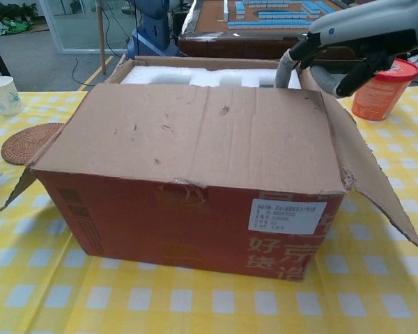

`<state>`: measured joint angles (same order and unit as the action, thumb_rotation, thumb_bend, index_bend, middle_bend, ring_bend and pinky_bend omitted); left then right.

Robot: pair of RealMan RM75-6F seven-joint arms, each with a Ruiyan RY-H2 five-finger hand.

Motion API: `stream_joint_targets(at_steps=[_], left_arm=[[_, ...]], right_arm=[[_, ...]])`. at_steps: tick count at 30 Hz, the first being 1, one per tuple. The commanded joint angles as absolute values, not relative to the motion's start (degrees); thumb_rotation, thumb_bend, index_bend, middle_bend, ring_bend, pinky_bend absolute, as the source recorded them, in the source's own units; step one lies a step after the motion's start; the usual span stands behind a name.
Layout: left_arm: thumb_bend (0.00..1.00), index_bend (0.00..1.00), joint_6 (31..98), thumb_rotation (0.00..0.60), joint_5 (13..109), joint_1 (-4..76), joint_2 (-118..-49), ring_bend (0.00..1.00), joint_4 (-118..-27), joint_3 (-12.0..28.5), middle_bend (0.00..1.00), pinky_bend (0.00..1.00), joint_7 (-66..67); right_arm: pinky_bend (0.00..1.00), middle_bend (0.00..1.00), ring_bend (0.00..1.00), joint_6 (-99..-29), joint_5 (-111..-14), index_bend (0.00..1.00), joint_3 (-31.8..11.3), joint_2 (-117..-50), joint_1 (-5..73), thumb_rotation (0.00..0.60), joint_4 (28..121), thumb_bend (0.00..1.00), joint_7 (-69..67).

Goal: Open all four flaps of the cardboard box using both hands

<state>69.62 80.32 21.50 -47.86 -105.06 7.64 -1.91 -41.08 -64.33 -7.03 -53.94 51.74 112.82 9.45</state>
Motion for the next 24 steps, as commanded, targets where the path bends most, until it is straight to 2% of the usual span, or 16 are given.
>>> stream_joint_targets(at_steps=[1, 15, 19, 24], left_arm=[[0.23, 0.37, 69.53, 0.241, 80.25, 21.63, -47.76, 0.11, -105.41, 7.73, 0.25, 0.00, -1.54], [0.23, 0.37, 68.69, 0.239, 79.55, 22.30, -47.62, 0.11, -106.81, 7.92, 0.25, 0.00, 0.59], [0.23, 0.37, 68.61, 0.243, 79.24, 22.46, -47.68, 0.11, -107.27, 8.02, 0.25, 0.00, 1.36], [0.23, 0.37, 68.40, 0.241, 79.08, 22.65, -47.72, 0.11, -107.95, 7.99, 0.25, 0.00, 2.35]], right_arm=[[0.09, 0.21, 0.10, -42.49, -68.21, 0.30, -8.57, -51.56, 49.55, 0.600, 114.69, 0.78, 4.44], [0.09, 0.21, 0.10, -44.29, -84.17, 0.30, -10.52, -43.22, 43.23, 0.600, 118.82, 0.78, -25.04], [0.09, 0.21, 0.10, -44.97, -90.88, 0.30, -9.53, -41.11, 42.36, 0.600, 118.30, 0.76, -37.02], [0.09, 0.19, 0.10, -47.80, -100.28, 0.24, -7.03, -39.45, 42.48, 0.600, 116.16, 0.71, -51.60]])
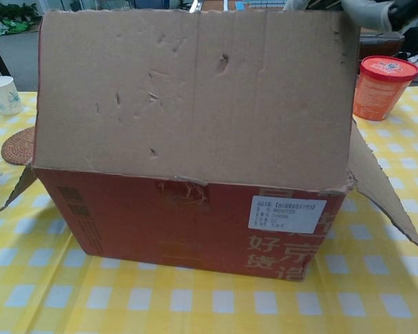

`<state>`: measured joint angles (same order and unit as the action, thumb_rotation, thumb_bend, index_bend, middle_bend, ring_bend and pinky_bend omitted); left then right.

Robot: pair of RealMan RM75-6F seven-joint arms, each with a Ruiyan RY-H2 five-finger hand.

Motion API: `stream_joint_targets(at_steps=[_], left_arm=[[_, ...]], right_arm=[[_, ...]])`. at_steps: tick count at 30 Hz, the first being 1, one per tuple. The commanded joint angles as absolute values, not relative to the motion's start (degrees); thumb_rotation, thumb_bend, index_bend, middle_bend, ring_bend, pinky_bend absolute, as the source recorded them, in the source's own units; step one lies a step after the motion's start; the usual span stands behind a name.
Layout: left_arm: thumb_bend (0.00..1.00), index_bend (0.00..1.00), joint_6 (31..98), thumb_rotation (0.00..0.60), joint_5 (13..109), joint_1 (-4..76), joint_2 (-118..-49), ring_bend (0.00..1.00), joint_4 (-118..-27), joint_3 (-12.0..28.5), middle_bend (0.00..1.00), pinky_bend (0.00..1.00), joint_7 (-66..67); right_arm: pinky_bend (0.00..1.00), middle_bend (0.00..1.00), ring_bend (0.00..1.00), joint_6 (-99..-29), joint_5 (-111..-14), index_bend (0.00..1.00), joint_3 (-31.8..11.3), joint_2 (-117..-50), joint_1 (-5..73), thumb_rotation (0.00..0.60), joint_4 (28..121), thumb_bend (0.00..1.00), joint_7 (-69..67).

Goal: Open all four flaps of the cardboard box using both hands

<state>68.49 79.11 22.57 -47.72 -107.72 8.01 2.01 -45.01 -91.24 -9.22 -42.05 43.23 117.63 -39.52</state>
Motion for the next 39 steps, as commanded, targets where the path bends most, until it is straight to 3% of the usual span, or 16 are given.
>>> stream_joint_targets(at_steps=[1, 4, 12, 15, 39], left_arm=[[0.23, 0.37, 68.40, 0.241, 79.04, 22.68, -47.72, 0.11, -108.07, 8.00, 0.25, 0.00, 2.60], [0.23, 0.37, 68.48, 0.243, 78.87, 22.72, -47.74, 0.11, -108.28, 8.07, 0.25, 0.00, 2.97], [0.23, 0.36, 68.07, 0.243, 78.40, 22.88, -47.74, 0.11, -108.78, 7.95, 0.25, 0.00, 3.85], [0.23, 0.36, 68.07, 0.244, 78.36, 22.91, -47.85, 0.11, -108.87, 7.93, 0.25, 0.00, 4.09], [0.23, 0.36, 68.61, 0.245, 78.47, 22.54, -47.78, 0.11, -109.23, 7.64, 0.25, 0.00, 4.71]], right_arm=[[0.09, 0.19, 0.10, -48.99, -102.38, 0.23, -6.37, -39.18, 42.57, 0.600, 115.45, 0.70, -54.54], [0.09, 0.18, 0.10, -51.88, -106.76, 0.19, -4.70, -38.50, 42.94, 0.600, 113.73, 0.62, -60.84], [0.09, 0.17, 0.10, -56.41, -111.19, 0.18, -1.95, -37.65, 43.86, 0.600, 111.15, 0.16, -68.19], [0.09, 0.17, 0.10, -57.48, -112.22, 0.17, -0.97, -37.78, 44.20, 0.600, 110.98, 0.09, -70.07], [0.09, 0.17, 0.10, -64.45, -124.68, 0.16, 7.76, -37.94, 48.55, 0.600, 111.01, 0.07, -79.79]])
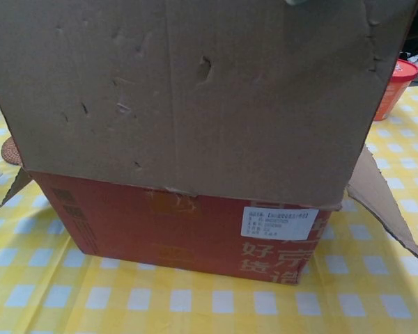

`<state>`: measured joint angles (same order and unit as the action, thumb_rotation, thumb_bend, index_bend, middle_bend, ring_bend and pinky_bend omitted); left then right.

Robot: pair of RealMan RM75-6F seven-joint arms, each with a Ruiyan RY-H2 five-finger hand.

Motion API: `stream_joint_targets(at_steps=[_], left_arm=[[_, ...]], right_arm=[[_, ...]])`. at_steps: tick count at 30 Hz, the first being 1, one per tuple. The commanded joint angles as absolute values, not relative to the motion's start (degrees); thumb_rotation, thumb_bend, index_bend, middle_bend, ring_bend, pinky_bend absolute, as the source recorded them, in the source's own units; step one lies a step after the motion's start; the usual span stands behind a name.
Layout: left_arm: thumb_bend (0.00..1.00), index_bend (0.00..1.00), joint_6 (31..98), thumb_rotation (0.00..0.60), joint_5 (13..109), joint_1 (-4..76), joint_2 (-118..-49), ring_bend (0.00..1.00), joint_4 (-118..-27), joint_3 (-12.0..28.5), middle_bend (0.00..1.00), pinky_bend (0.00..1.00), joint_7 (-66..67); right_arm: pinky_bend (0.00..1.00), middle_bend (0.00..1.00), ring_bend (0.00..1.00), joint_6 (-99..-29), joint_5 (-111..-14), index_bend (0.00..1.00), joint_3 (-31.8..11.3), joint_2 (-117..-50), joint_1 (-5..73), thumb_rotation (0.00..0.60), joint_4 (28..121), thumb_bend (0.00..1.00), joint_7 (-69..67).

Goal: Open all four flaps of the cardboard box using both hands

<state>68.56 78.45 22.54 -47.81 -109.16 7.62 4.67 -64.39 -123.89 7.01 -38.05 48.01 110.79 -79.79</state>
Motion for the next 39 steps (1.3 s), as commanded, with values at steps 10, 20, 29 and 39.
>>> stream_joint_targets(at_steps=[10, 20, 29, 39], left_arm=[[0.23, 0.36, 68.77, 0.242, 78.51, 22.53, -47.51, 0.11, -109.72, 7.71, 0.25, 0.00, 5.08], [0.23, 0.36, 68.93, 0.240, 78.68, 22.52, -47.03, 0.11, -110.52, 7.78, 0.25, 0.00, 5.38], [0.23, 0.36, 69.17, 0.243, 78.55, 22.63, -46.51, 0.11, -111.40, 8.05, 0.25, 0.00, 6.30], [0.23, 0.36, 69.34, 0.243, 78.35, 22.38, -45.96, 0.11, -111.91, 7.96, 0.25, 0.00, 6.67]], right_arm=[[0.09, 0.16, 0.10, -65.53, -127.48, 0.14, 11.19, -37.10, 49.77, 0.600, 111.75, 0.07, -79.61], [0.09, 0.16, 0.10, -70.37, -126.54, 0.14, 12.26, -34.84, 48.34, 0.600, 111.88, 0.07, -77.83], [0.09, 0.16, 0.10, -73.58, -127.93, 0.14, 12.95, -34.18, 47.65, 0.600, 111.76, 0.07, -78.28], [0.09, 0.15, 0.10, -74.93, -131.12, 0.13, 14.64, -34.21, 48.28, 0.600, 111.63, 0.08, -81.59]])
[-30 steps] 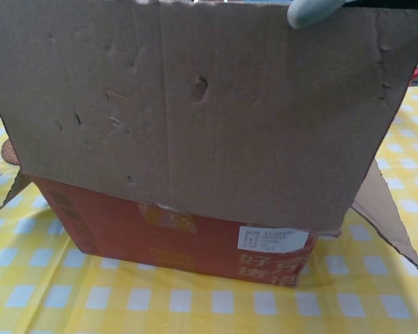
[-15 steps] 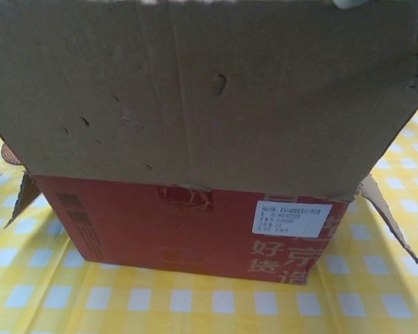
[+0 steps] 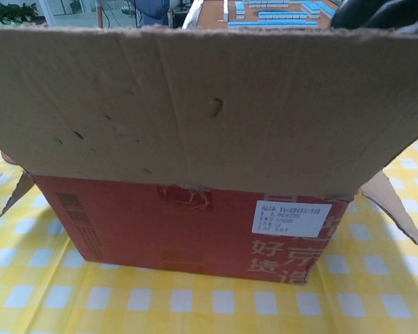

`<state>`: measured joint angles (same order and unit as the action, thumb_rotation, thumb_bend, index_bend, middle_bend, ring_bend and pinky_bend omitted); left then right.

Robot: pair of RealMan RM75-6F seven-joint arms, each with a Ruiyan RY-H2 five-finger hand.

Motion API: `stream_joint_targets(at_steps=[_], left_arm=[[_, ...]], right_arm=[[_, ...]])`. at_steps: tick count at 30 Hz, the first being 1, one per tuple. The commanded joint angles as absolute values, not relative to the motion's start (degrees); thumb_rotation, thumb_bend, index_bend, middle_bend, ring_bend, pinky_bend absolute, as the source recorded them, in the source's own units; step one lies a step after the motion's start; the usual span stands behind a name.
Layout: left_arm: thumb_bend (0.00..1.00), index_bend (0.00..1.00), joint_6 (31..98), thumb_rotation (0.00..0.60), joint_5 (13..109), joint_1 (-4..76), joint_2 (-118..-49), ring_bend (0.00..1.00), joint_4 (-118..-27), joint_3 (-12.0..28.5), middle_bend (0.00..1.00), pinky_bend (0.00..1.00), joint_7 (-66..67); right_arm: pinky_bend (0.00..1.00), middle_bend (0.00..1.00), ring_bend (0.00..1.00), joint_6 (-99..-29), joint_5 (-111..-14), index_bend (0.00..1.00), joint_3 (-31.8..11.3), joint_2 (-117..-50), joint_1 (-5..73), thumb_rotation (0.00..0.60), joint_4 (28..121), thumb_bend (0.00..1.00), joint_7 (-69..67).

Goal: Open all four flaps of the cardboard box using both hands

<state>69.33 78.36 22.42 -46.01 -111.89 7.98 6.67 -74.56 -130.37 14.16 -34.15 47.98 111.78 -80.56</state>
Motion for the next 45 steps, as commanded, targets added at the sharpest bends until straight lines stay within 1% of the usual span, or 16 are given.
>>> stream_joint_targets(at_steps=[1, 6, 11, 14, 18, 22, 23, 25, 26, 27, 28, 30, 33, 39, 45], left_arm=[[0.23, 0.36, 69.36, 0.241, 78.32, 22.35, -45.91, 0.11, -111.92, 7.96, 0.25, 0.00, 6.65], [0.23, 0.36, 69.53, 0.241, 78.34, 22.14, -45.77, 0.11, -111.88, 7.88, 0.25, 0.00, 6.47], [0.23, 0.36, 69.78, 0.242, 78.53, 21.82, -45.85, 0.11, -111.60, 7.68, 0.25, 0.00, 6.10], [0.23, 0.36, 69.96, 0.241, 78.57, 21.69, -46.06, 0.11, -111.12, 7.65, 0.25, 0.00, 5.86], [0.23, 0.37, 69.92, 0.241, 78.09, 21.61, -46.40, 0.11, -110.22, 7.73, 0.25, 0.00, 5.31], [0.23, 0.37, 69.93, 0.248, 77.48, 21.42, -47.07, 0.11, -108.72, 7.73, 0.25, 0.00, 4.55], [0.23, 0.37, 69.88, 0.260, 77.23, 21.33, -47.30, 0.11, -108.25, 7.69, 0.25, 0.00, 4.26], [0.23, 0.37, 69.91, 0.325, 76.68, 21.13, -47.60, 0.11, -107.44, 7.72, 0.25, 0.00, 3.70], [0.23, 0.37, 70.08, 0.394, 76.43, 21.00, -47.72, 0.11, -107.06, 7.76, 0.25, 0.00, 3.60], [0.23, 0.37, 70.31, 0.448, 76.16, 20.85, -47.92, 0.11, -106.69, 7.83, 0.25, 0.00, 3.41], [0.23, 0.37, 70.60, 0.482, 75.85, 20.62, -48.16, 0.11, -106.24, 7.88, 0.25, 0.00, 3.07], [0.23, 0.37, 70.92, 0.512, 75.49, 20.26, -48.40, 0.11, -105.70, 7.87, 0.25, 0.00, 2.60], [0.23, 0.37, 71.70, 0.600, 75.19, 19.58, -48.92, 0.11, -104.76, 7.64, 0.25, 0.00, 2.85], [0.23, 0.37, 73.41, 0.600, 74.34, 17.88, -50.30, 0.12, -104.05, 6.98, 0.25, 0.00, 3.44], [0.23, 0.37, 77.69, 0.600, 74.72, 14.98, -51.65, 0.12, -104.47, 6.33, 0.25, 0.00, 3.64]], right_arm=[[0.09, 0.15, 0.10, -74.62, -131.34, 0.13, 14.80, -34.30, 48.40, 0.600, 111.63, 0.08, -81.54], [0.09, 0.15, 0.10, -73.91, -131.53, 0.12, 15.30, -34.25, 48.72, 0.600, 111.91, 0.07, -81.23], [0.09, 0.15, 0.11, -72.24, -127.33, 0.12, 14.47, -33.60, 47.43, 0.600, 112.09, 0.08, -76.07], [0.09, 0.15, 0.11, -69.02, -123.08, 0.12, 13.36, -33.73, 45.88, 0.600, 112.46, 0.09, -68.46], [0.09, 0.15, 0.11, -65.72, -116.61, 0.12, 11.72, -34.65, 43.32, 0.600, 112.99, 0.13, -58.58], [0.09, 0.15, 0.11, -64.62, -107.76, 0.12, 8.71, -37.08, 38.93, 0.600, 111.44, 0.17, -41.55], [0.09, 0.15, 0.11, -64.86, -104.64, 0.12, 7.57, -38.54, 37.15, 0.600, 110.70, 0.18, -34.21], [0.09, 0.15, 0.11, -65.62, -99.69, 0.12, 6.16, -41.50, 34.18, 0.600, 109.64, 0.19, -23.78], [0.09, 0.15, 0.11, -66.09, -97.95, 0.12, 5.73, -42.67, 33.09, 0.600, 109.33, 0.20, -20.68], [0.09, 0.15, 0.11, -66.65, -96.69, 0.12, 5.42, -43.72, 32.11, 0.600, 109.01, 0.20, -18.27], [0.09, 0.15, 0.11, -67.55, -95.45, 0.12, 5.16, -44.87, 30.85, 0.600, 108.59, 0.20, -15.85], [0.09, 0.15, 0.11, -69.54, -94.40, 0.12, 4.76, -46.30, 28.97, 0.600, 107.74, 0.20, -12.88], [0.09, 0.15, 0.11, -73.11, -92.71, 0.12, 4.17, -48.45, 25.77, 0.600, 105.64, 0.20, -9.12], [0.09, 0.15, 0.11, -79.23, -90.83, 0.12, 3.77, -52.03, 20.00, 0.600, 101.20, 0.20, -6.88], [0.09, 0.15, 0.11, -83.65, -92.08, 0.12, 4.78, -53.35, 15.25, 0.600, 99.19, 0.20, -6.01]])
